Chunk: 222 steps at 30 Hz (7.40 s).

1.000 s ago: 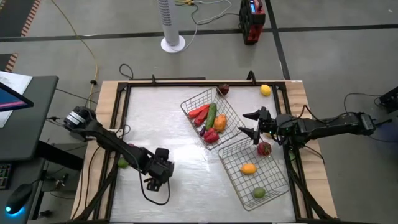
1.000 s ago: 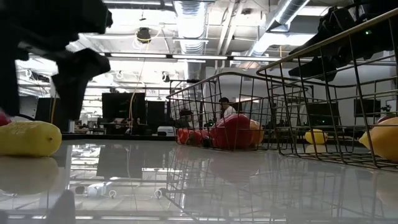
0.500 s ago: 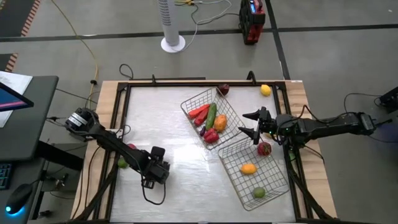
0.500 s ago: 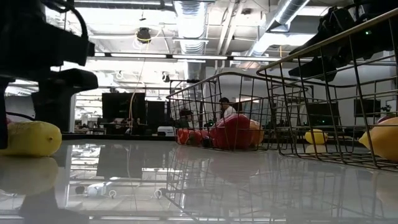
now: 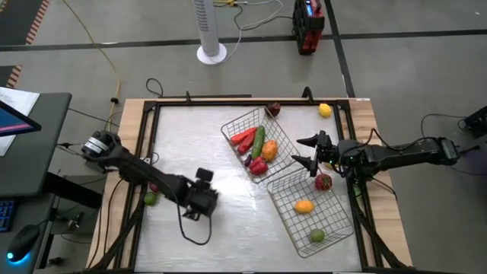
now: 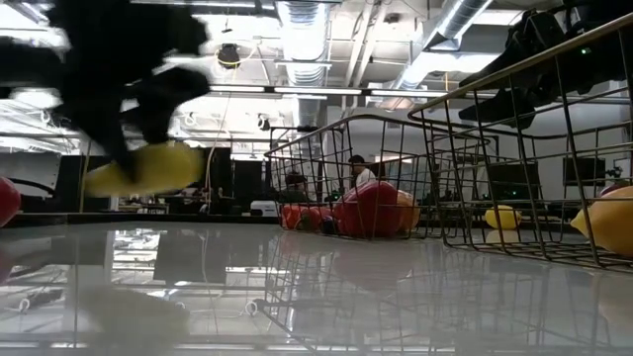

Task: Sort produce into baskets
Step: Put the corn into the left wire basket, then put the left tomato into the right wire basket, then put the lime into the right wire basket

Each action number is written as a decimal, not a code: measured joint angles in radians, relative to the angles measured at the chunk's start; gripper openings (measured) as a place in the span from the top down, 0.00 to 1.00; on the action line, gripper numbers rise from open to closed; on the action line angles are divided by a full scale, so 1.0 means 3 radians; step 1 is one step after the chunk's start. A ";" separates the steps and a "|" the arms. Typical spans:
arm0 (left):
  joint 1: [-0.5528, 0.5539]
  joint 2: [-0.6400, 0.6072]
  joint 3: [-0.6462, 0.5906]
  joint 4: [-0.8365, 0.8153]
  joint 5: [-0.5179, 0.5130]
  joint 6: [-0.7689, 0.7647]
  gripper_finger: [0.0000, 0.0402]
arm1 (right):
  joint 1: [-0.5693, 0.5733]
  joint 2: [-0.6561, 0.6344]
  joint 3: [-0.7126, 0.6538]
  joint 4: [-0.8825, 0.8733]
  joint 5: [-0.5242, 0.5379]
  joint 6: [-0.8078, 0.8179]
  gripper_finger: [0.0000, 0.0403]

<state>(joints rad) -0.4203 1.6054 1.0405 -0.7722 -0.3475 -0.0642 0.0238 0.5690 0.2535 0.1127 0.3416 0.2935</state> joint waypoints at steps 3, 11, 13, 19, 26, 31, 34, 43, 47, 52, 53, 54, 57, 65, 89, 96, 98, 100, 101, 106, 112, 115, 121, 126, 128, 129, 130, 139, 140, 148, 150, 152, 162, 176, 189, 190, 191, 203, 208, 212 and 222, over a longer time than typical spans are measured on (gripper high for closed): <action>0.0205 -0.0017 0.0117 0.0434 -0.0178 0.0472 0.65 | 0.0000 0.0000 0.0000 0.0004 0.0000 0.0003 0.04; 0.0814 -0.0033 0.0255 0.1172 -0.0204 0.1521 0.66 | 0.0000 0.0000 0.0000 0.0009 0.0000 0.0004 0.04; 0.0938 -0.0033 0.0258 0.1324 -0.0221 0.1683 0.66 | 0.0000 0.0000 0.0000 0.0008 0.0000 0.0006 0.04; 0.1171 -0.0033 0.0258 0.1670 0.0100 0.2109 0.66 | 0.0000 0.0000 0.0000 0.0006 -0.0001 0.0016 0.04; 0.1370 -0.0057 0.0258 0.1925 0.0663 0.2166 0.66 | 0.0001 0.0000 0.0000 0.0025 -0.0001 0.0015 0.04; 0.1393 -0.0122 0.0300 0.1908 0.0845 0.2196 0.66 | 0.0008 0.0000 0.0000 0.0032 -0.0001 0.0015 0.04; 0.1418 -0.0174 0.0418 0.1909 0.1095 0.2180 0.66 | 0.0008 0.0000 0.0000 0.0044 -0.0001 0.0015 0.04; 0.1684 -0.0155 0.0552 0.2267 0.0800 0.2092 0.66 | 0.0008 0.0058 -0.0001 0.0111 -0.0001 0.0015 0.04; 0.1863 -0.0093 0.0548 0.2333 0.0632 0.1718 0.58 | 0.0009 0.0070 -0.0001 0.0142 -0.0006 0.0015 0.04; 0.1984 -0.0047 0.0548 0.2306 0.0689 0.1497 0.36 | 0.0009 0.0070 -0.0001 0.0153 -0.0009 0.0015 0.04; 0.1984 -0.0046 0.0548 0.2309 0.0678 0.1491 0.31 | 0.0009 0.0069 -0.0001 0.0153 -0.0009 0.0015 0.04; 0.1976 -0.0046 0.0548 0.2310 0.0657 0.1486 0.27 | 0.0009 0.0069 -0.0001 0.0153 -0.0009 0.0015 0.04; 0.1906 -0.0166 0.0549 0.2054 0.0520 0.1440 0.19 | 0.0009 0.0070 -0.0001 0.0126 -0.0010 0.0015 0.04; 0.1466 -0.0430 0.0781 0.0090 0.0256 0.0704 0.21 | 0.0013 0.0069 -0.0001 0.0078 -0.0010 -0.0034 0.04; 0.0658 -0.0379 -0.0209 -0.1571 0.1226 -0.2189 0.11 | -0.0159 0.0046 0.0162 0.0359 -0.0013 -0.0660 0.04; 0.0649 -0.0379 -0.0359 -0.1865 0.1469 -0.2222 0.01 | -0.0179 0.0047 0.0164 0.0327 -0.0013 -0.0689 0.04; 0.0649 -0.0379 -0.0390 -0.1982 0.1467 -0.2207 0.01 | -0.0179 0.0047 0.0164 0.0328 -0.0013 -0.0696 0.04; 0.0649 -0.0379 -0.0446 -0.2043 0.1439 -0.2154 0.01 | -0.0179 0.0047 0.0164 0.0327 -0.0013 -0.0694 0.04; 0.0649 -0.0380 -0.0486 -0.2039 0.1432 -0.2123 0.01 | -0.0179 0.0047 0.0164 0.0327 -0.0013 -0.0694 0.04; 0.0649 -0.0379 -0.0665 -0.1999 0.1435 -0.1899 0.01 | -0.0175 0.0047 0.0164 0.0287 -0.0014 -0.0641 0.04; 0.0649 -0.0379 -0.0780 -0.1888 0.1495 -0.1698 0.01 | -0.0175 0.0047 0.0164 0.0274 -0.0014 -0.0628 0.04; 0.0649 -0.0379 -0.0810 -0.1822 0.1472 -0.1639 0.01 | -0.0175 0.0047 0.0164 0.0273 -0.0014 -0.0598 0.04; 0.0649 -0.0379 -0.0833 -0.1719 0.1366 -0.1528 0.01 | -0.0173 0.0047 0.0164 0.0255 -0.0094 -0.0567 0.04; 0.0651 -0.0357 -0.0837 -0.1724 0.1346 -0.1432 0.01 | -0.0173 0.0047 0.0164 0.0275 -0.0095 -0.0568 0.04; 0.0668 -0.0260 -0.0841 -0.1703 0.1351 -0.1418 0.01 | -0.0173 0.0047 0.0164 0.0276 -0.0096 -0.0567 0.04; 0.0675 -0.0192 -0.0848 -0.1681 0.1379 -0.1405 0.01 | -0.0173 0.0047 0.0164 0.0276 -0.0098 -0.0568 0.04; 0.0682 -0.0109 -0.0852 -0.1680 0.1412 -0.1371 0.01 | -0.0172 0.0047 0.0164 0.0276 -0.0101 -0.0567 0.04; 0.0690 0.0510 -0.0807 -0.1933 0.1484 -0.0869 0.01 | -0.0173 0.0047 0.0164 0.0289 -0.0128 -0.0567 0.04; 0.0690 0.0520 -0.0806 -0.1937 0.1476 -0.0828 0.02 | -0.0173 0.0047 0.0164 0.0287 -0.0128 -0.0567 0.04; 0.0690 0.0540 -0.0806 -0.1863 0.1318 -0.0696 0.23 | -0.0169 0.0047 0.0164 0.0277 -0.0128 -0.0568 0.04; 0.0690 0.0540 -0.0791 -0.1865 0.1314 -0.0677 0.29 | -0.0184 0.0047 0.0164 0.0279 -0.0128 -0.0568 0.04; 0.0697 0.0540 -0.0724 -0.1861 0.1295 -0.0641 0.32 | -0.0198 0.0047 0.0164 0.0278 -0.0128 -0.0568 0.04; 0.0839 0.0512 0.0249 -0.1688 0.0538 -0.0510 0.28 | -0.0196 0.0047 0.0164 0.0278 -0.0127 -0.0566 0.04; 0.1004 0.0511 0.1086 0.0661 0.0879 0.0609 0.27 | -0.0197 0.0047 0.0164 0.0263 -0.0127 -0.0476 0.04; 0.1151 0.0542 0.1086 0.2277 0.1805 0.0442 0.27 | -0.0197 0.0047 0.0164 0.0274 -0.0125 -0.0357 0.04; 0.1151 0.0552 0.1086 0.2393 0.1715 0.0460 0.27 | -0.0197 0.0047 0.0164 0.0281 -0.0126 -0.0357 0.04; 0.1150 0.0587 0.1086 0.2505 0.1644 0.0478 0.27 | -0.0197 0.0047 0.0164 0.0280 -0.0125 -0.0357 0.04; 0.1099 0.1102 0.1083 0.3558 0.1806 0.0325 0.27 | -0.0194 0.0064 0.0164 0.0233 -0.0090 -0.0359 0.04; 0.1108 0.1098 0.1083 0.3456 0.1764 0.0259 0.25 | -0.0205 0.0064 0.0164 0.0235 -0.0090 -0.0360 0.04; 0.1104 0.1088 0.1083 0.3401 0.1753 0.0266 0.15 | -0.0220 0.0064 0.0164 0.0234 -0.0088 -0.0360 0.04; 0.1087 0.0939 0.1086 0.2814 0.1685 0.0307 0.03 | -0.0216 0.0065 0.0164 0.0263 -0.0089 -0.0379 0.04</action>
<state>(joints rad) -0.0942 1.8871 1.3663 0.0721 0.1579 0.0278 -0.0410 0.5884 0.3027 0.1915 0.3149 0.1800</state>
